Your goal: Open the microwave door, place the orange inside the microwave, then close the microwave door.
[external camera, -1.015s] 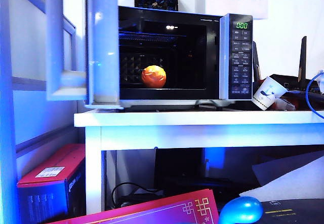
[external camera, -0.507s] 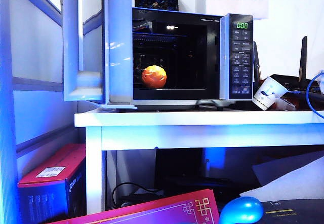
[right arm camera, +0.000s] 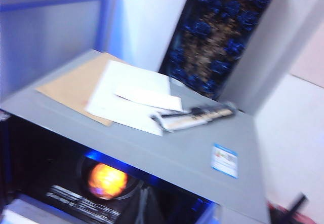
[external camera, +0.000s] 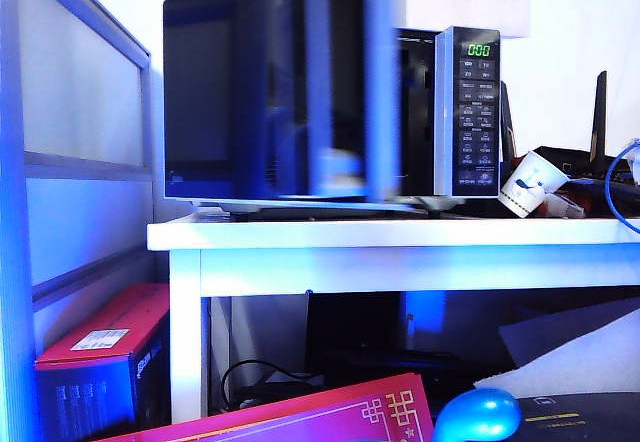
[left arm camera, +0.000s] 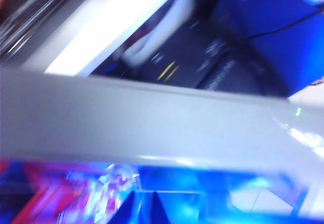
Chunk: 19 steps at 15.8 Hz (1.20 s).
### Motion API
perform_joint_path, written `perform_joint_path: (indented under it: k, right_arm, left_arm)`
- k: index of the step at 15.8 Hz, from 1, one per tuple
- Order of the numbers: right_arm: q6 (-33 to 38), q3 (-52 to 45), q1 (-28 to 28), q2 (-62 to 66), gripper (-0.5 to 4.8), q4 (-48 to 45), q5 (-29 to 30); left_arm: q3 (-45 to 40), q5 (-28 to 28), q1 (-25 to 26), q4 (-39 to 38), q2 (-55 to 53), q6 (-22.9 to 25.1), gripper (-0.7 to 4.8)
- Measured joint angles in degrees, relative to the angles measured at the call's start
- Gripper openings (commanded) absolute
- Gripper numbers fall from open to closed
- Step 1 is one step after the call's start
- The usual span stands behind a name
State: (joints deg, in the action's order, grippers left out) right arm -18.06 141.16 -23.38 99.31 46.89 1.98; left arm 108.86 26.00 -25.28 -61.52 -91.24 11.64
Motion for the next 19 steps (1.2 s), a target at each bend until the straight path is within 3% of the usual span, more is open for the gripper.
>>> perform_joint_path:
  k: [4, 10, 19]
  right_arm:
    - [0.0, 0.02, 0.04, 0.0, -0.05, -0.5, -3.78]
    - [0.0, 0.02, 0.0, 0.0, -0.05, -0.72, -3.85]
    - [0.0, 1.03, 0.0, -1.29, -0.05, -1.16, -3.89]
  left_arm:
    - [0.0, 1.36, -3.5, 6.43, -2.69, 0.2, 0.42]
    - [0.0, 1.4, -7.28, 20.72, -6.97, 0.35, 0.24]
    - [0.0, -11.58, -10.95, 43.34, -17.25, 0.37, 0.24]
